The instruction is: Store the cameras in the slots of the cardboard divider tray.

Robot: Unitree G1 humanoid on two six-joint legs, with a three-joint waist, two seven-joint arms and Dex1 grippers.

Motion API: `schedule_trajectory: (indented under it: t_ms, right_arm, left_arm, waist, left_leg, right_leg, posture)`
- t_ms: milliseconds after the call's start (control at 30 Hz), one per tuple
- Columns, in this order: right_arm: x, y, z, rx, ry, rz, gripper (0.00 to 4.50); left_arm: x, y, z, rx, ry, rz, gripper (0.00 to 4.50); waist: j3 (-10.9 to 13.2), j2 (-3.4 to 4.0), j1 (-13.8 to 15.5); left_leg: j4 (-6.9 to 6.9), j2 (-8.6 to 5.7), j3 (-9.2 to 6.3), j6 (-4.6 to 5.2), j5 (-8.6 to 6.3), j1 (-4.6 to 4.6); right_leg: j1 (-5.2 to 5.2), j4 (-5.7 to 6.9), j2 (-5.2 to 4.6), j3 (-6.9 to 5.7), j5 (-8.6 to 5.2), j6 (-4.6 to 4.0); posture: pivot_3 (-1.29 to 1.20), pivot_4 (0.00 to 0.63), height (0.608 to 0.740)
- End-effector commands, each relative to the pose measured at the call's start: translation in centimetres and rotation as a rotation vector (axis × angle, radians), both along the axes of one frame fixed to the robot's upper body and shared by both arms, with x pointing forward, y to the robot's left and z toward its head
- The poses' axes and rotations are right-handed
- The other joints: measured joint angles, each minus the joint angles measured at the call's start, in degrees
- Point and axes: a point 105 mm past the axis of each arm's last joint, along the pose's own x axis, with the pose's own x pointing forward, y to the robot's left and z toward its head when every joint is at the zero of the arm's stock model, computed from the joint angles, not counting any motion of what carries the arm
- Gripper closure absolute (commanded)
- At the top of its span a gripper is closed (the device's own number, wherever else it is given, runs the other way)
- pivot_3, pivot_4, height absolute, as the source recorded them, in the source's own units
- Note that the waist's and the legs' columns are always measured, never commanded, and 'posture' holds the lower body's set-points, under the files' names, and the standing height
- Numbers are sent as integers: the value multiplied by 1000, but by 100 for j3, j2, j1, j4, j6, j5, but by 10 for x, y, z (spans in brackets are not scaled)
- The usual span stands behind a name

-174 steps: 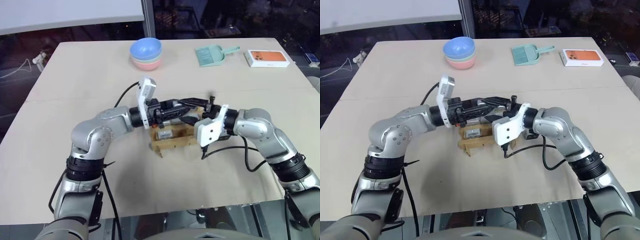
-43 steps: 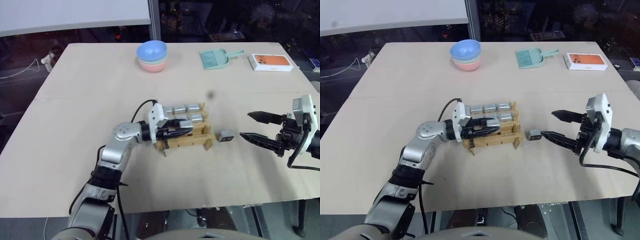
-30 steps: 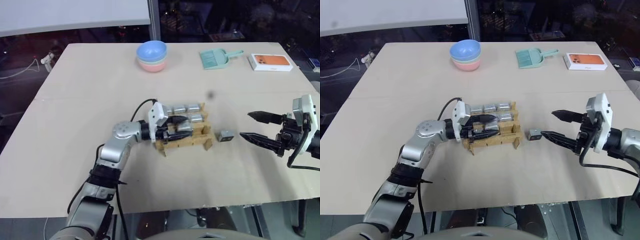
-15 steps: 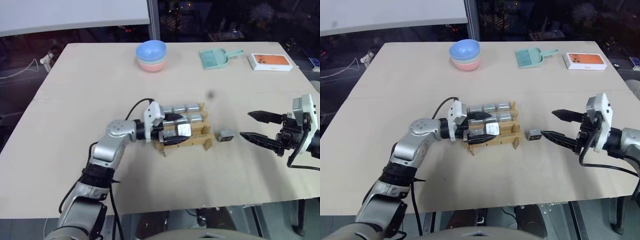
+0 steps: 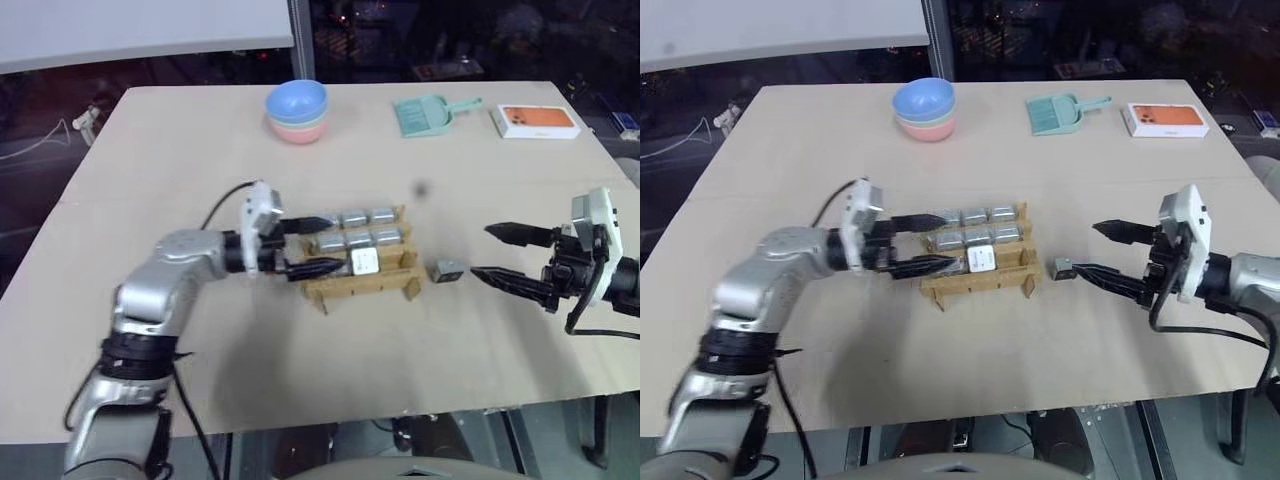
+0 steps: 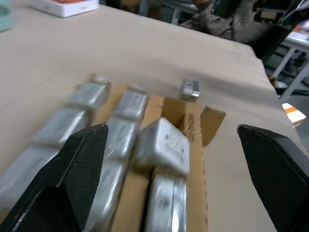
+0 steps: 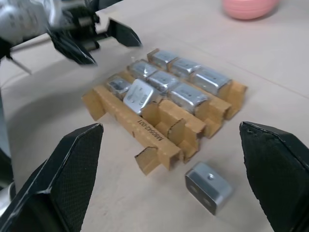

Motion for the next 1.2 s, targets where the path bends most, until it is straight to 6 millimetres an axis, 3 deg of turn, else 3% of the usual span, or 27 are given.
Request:
schedule_trajectory:
  t_ms: [33,167,367,733,1000,1100,1200]
  right_arm:
    - [12,17,-6,-62,-4,50,0]
    - [37,53,-16,-94,9,131,0]
    - [55,94,-33,-118,82,265,0]
    - [55,120,-45,-161,136,423,0]
    - [61,131,-45,-134,140,399,0]
    - [63,129,-42,-107,148,379,898]
    - [64,126,-42,-103,140,360,2513]
  left_arm:
    - [-27,31,30,82,-49,-18,71]
    - [-54,65,37,236,-34,18,71]
    - [-79,70,48,223,-47,55,71]
    - [-97,62,41,196,-35,118,71]
    - [-98,64,40,202,-27,134,71]
    - [-96,64,40,200,-27,128,0]
    - [-93,65,39,207,-27,125,0]
  waist:
    - [5,-6,-67]
    - [11,-2,-93]
    - [15,1,18]
    - [18,7,-16]
    - [17,6,-54]
    - [18,7,-72]
    - [18,8,-72]
  left_leg:
    - [0,3,10,0,0,1]
    - [-5,10,22,-1,0,-4]
    - [-1,18,11,-4,1,-62]
    - [-2,-2,13,-6,1,-60]
    - [-1,1,13,-14,6,-46]
    - [-1,3,14,-16,7,-44]
    - [-2,2,15,-19,8,-46]
  right_leg:
    - [-5,1,1,5,0,0]
    - [-20,2,-1,12,-1,-1]
    - [-63,1,-3,-4,14,-25]
    - [-60,2,-10,-11,12,-20]
    - [-57,11,-1,-8,13,-22]
    - [-58,13,1,-5,15,-24]
    - [-58,12,1,-6,15,-25]
  posture:
    - [0,150,740]
    - [0,150,740]
    - [0,150,740]
    - [0,150,740]
    - [0,150,740]
    - [0,150,740]
    - [0,150,740]
